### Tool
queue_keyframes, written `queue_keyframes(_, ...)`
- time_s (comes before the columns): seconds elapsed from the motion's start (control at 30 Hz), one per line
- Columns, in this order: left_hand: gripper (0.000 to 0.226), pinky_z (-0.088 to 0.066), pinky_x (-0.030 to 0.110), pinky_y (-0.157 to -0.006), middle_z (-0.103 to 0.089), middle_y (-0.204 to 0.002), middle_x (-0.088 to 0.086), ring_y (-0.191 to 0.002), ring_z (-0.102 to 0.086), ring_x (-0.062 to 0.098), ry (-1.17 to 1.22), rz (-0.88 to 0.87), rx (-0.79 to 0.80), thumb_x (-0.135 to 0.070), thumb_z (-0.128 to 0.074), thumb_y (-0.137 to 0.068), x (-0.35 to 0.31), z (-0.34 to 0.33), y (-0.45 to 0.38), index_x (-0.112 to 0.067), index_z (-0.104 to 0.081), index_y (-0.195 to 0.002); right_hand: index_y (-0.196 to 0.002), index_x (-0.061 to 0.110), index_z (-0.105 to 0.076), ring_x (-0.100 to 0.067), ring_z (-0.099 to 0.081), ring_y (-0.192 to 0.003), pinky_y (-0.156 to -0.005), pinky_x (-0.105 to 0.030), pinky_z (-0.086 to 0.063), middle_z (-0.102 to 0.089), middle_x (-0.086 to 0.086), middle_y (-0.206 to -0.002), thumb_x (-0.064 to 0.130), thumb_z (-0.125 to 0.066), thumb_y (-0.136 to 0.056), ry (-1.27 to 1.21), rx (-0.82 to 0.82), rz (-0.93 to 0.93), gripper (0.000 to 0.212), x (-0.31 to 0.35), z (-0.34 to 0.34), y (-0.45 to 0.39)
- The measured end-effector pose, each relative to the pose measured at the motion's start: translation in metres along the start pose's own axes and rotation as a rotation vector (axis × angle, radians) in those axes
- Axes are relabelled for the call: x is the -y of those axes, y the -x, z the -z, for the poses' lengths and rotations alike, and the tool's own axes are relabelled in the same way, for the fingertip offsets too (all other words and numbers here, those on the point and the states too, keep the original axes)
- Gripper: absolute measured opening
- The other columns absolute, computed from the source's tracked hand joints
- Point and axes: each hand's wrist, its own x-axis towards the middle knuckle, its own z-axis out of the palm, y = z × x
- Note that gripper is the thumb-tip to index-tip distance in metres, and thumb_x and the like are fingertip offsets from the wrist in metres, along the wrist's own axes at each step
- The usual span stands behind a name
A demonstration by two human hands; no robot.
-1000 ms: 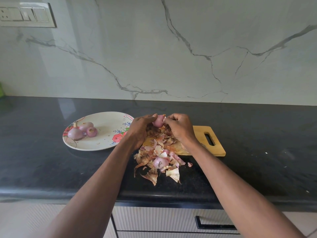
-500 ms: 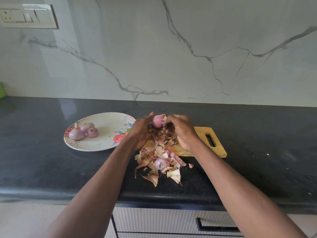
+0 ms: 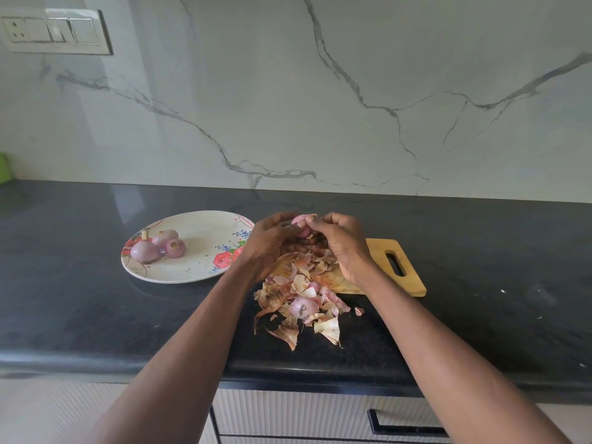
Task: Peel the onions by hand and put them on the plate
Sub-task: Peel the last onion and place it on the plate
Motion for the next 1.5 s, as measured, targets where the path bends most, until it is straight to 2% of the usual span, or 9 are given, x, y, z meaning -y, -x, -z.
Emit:
queue_keyframes(0.13, 0.022, -0.062, 0.03, -0.067, -0.074, -0.097, 0.021, -0.08, -0.073, 0.028, 0.021, 0.022, -0.016, -0.006, -0.059, -0.098, -0.002, 0.001, -0.001, 0.004, -0.067, -0.116, -0.072, 0.01, -0.072, -0.024, -0.065, -0.07, -0.073, -0.041, -0.052, -0.071, -0.012, -0.073, 0.016, -0.074, -0.083, -0.067, 0.035, -0.002, 0.012, 0.001, 0.001, -0.002)
queue_keyframes(0.3, 0.023, -0.061, 0.032, -0.071, -0.074, -0.093, 0.021, -0.076, -0.071, 0.026, 0.062, 0.055, -0.023, -0.009, -0.053, -0.101, -0.004, 0.0, 0.0, 0.005, -0.063, -0.116, -0.06, 0.013, -0.07, -0.022, -0.062, -0.06, -0.058, -0.029, -0.05, -0.067, -0.013, -0.068, 0.002, -0.07, -0.079, -0.232, 0.086, -0.051, 0.022, 0.005, 0.001, -0.002)
queue_keyframes(0.4, 0.027, -0.061, 0.031, -0.069, -0.072, -0.094, 0.023, -0.074, -0.07, 0.027, 0.076, 0.074, -0.031, -0.01, -0.052, -0.101, -0.004, 0.0, 0.0, 0.008, -0.06, -0.121, -0.069, 0.002, -0.063, -0.02, -0.059, -0.051, -0.047, -0.025, -0.048, -0.062, -0.014, -0.064, -0.004, -0.064, -0.081, -0.308, 0.105, -0.073, 0.014, 0.009, 0.002, 0.001)
queue_keyframes(0.87, 0.034, -0.056, 0.024, -0.052, -0.065, -0.082, 0.021, -0.06, -0.062, 0.022, 0.261, 0.214, 0.004, -0.021, -0.044, -0.106, -0.011, -0.002, 0.004, 0.01, -0.055, -0.115, -0.065, 0.004, -0.058, -0.014, -0.055, -0.046, -0.041, -0.018, -0.043, -0.058, -0.008, -0.058, -0.005, -0.046, -0.089, -0.641, 0.201, -0.168, 0.027, 0.015, 0.001, 0.006)
queue_keyframes(1.0, 0.041, -0.059, 0.027, -0.055, -0.067, -0.085, 0.023, -0.064, -0.064, 0.025, 0.227, 0.235, 0.008, -0.028, -0.045, -0.106, -0.008, -0.003, 0.002, 0.01, -0.055, -0.119, -0.069, 0.004, -0.058, -0.014, -0.052, -0.047, -0.041, -0.02, -0.041, -0.056, -0.006, -0.059, -0.002, -0.05, -0.087, -0.514, 0.173, -0.135, 0.02, 0.013, 0.001, 0.005)
queue_keyframes(1.13, 0.039, -0.062, 0.032, -0.077, -0.07, -0.103, 0.028, -0.079, -0.07, 0.028, 0.261, 0.157, 0.033, -0.02, -0.066, -0.089, -0.008, -0.003, 0.002, 0.009, -0.063, -0.114, -0.073, 0.008, -0.062, -0.017, -0.056, -0.055, -0.048, -0.025, -0.046, -0.062, -0.006, -0.063, 0.005, -0.064, -0.085, -0.363, 0.042, -0.073, 0.012, 0.007, 0.002, -0.001)
queue_keyframes(1.27, 0.023, -0.062, 0.026, -0.067, -0.069, -0.103, 0.025, -0.077, -0.072, 0.024, 0.19, 0.096, -0.021, -0.003, -0.061, -0.094, -0.006, -0.001, 0.002, 0.01, -0.06, -0.113, -0.076, 0.011, -0.066, -0.027, -0.066, -0.072, -0.076, -0.044, -0.056, -0.072, -0.013, -0.076, 0.014, -0.081, -0.078, -0.223, -0.002, -0.045, 0.015, 0.001, 0.003, -0.003)
queue_keyframes(1.4, 0.024, -0.06, 0.025, -0.058, -0.069, -0.093, 0.025, -0.067, -0.068, 0.023, 0.184, 0.123, -0.072, -0.009, -0.058, -0.099, -0.007, -0.001, 0.001, 0.011, -0.058, -0.112, -0.079, 0.009, -0.065, -0.035, -0.071, -0.076, -0.074, -0.045, -0.056, -0.074, -0.021, -0.083, 0.007, -0.078, -0.078, -0.18, -0.069, -0.004, 0.013, 0.001, 0.002, -0.003)
queue_keyframes(1.5, 0.019, -0.059, 0.027, -0.063, -0.069, -0.092, 0.023, -0.072, -0.068, 0.024, 0.124, 0.107, -0.048, -0.006, -0.059, -0.097, -0.006, -0.001, 0.0, 0.009, -0.062, -0.109, -0.086, 0.005, -0.066, -0.029, -0.07, -0.071, -0.068, -0.037, -0.057, -0.075, -0.017, -0.081, 0.018, -0.082, -0.078, -0.219, -0.057, -0.023, 0.022, 0.004, 0.002, -0.002)
